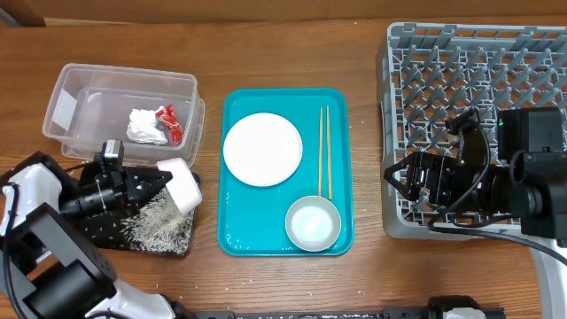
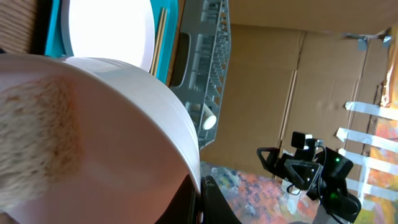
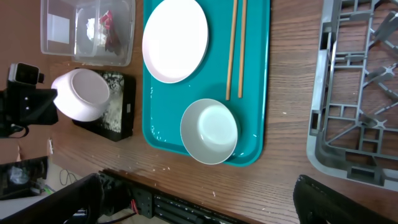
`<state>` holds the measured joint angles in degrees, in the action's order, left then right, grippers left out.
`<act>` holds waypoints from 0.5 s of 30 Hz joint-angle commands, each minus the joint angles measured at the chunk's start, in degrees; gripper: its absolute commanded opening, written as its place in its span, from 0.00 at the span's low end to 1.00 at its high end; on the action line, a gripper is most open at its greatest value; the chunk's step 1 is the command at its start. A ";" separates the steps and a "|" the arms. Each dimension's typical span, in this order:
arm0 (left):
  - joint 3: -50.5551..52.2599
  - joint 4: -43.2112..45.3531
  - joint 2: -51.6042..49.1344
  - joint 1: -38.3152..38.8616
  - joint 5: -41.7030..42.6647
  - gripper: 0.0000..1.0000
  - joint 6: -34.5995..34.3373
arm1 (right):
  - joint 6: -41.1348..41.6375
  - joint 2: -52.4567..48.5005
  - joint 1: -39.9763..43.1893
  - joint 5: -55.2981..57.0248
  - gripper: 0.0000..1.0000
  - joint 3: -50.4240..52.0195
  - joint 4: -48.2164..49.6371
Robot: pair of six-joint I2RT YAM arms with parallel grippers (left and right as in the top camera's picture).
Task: Sort waste into correct bins and load items into the dishwasher
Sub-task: 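Tip the pink bowl over the black tray to pour out rice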
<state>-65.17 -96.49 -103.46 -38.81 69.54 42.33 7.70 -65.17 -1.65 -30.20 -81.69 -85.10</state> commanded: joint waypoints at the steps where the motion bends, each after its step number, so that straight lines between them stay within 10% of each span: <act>1: 0.20 -0.42 -1.42 -1.81 2.93 0.04 4.24 | -0.24 0.11 -0.37 -0.33 1.00 0.00 -0.11; 13: 0.31 4.50 -1.38 -5.16 0.94 0.04 -5.16 | -0.24 0.11 -0.37 -0.33 1.00 0.00 -0.48; 15: 0.31 -0.46 -1.46 -5.16 3.58 0.04 2.21 | -0.26 0.11 -0.37 -0.33 1.00 0.00 -0.59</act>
<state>-65.12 -93.47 -104.55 -43.62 70.32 41.52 7.70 -65.17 -1.65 -30.17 -81.67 -85.73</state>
